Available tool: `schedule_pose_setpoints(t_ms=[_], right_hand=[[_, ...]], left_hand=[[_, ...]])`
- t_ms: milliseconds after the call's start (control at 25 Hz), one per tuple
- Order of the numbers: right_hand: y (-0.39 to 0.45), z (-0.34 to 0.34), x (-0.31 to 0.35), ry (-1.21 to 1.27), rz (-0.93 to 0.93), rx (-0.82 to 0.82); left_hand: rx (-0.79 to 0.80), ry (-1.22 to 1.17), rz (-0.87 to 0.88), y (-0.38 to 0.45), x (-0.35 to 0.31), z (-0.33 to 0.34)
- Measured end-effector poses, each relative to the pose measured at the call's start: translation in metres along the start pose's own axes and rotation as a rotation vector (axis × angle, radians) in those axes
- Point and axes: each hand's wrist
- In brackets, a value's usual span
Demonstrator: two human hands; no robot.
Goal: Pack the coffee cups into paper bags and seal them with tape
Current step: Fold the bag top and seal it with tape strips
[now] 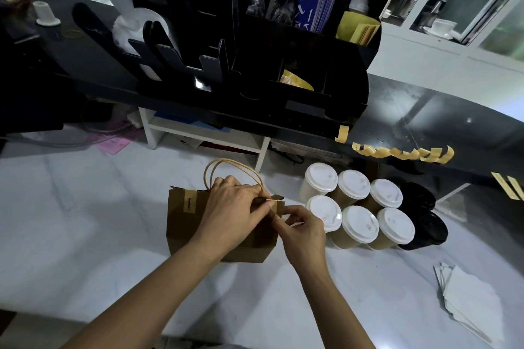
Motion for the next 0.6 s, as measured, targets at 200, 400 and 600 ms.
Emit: schedule_pose_setpoints(t_ms=[200, 400, 600], right_hand=[[0.0067, -0.0016, -0.0034, 0.082, -0.047, 0.069], [0.0085, -0.0020, -0.0058, 0.133, -0.065, 0.056], [0.0097, 0.0010, -0.0107, 0.154, -0.073, 0.053]], left_hand=[[-0.032, -0.054, -0.005, 0.0078, 0.0008, 0.0035], [-0.042, -0.032, -0.011, 0.0058, 0.0001, 0.0059], [-0.021, -0.039, -0.052, 0.0046, -0.0018, 0.0042]])
Point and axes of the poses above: each hand's wrist, its own y-axis towards the middle knuckle, its own z-axis out of the palm, x = y × z, and after that the axes turned 5 degrees about -x, right-handed
